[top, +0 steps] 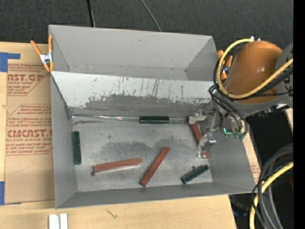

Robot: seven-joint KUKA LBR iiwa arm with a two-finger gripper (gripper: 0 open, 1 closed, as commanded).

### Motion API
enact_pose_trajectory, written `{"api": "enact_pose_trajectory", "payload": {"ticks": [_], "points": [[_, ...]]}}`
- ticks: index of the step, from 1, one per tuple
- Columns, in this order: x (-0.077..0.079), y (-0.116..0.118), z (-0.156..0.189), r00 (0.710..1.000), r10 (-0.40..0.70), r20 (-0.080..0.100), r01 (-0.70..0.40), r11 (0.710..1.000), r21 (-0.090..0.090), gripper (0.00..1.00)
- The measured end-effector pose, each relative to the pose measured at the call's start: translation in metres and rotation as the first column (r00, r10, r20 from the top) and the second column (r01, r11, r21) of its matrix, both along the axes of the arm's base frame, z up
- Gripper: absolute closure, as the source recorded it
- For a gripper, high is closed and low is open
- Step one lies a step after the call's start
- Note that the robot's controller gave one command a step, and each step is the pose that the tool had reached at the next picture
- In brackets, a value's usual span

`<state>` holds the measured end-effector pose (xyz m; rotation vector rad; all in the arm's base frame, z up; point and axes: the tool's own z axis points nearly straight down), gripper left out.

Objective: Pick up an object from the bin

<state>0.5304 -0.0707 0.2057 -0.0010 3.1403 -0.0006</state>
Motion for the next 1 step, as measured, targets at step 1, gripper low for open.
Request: {"api": "enact_pose_trajectory", "payload": {"ticks": [1], "points": [[-0.0101, -0.0021, -0.0391, 0.998, 0.058, 0.007, -0.058, 0.998, -0.001, 0.0]]}}
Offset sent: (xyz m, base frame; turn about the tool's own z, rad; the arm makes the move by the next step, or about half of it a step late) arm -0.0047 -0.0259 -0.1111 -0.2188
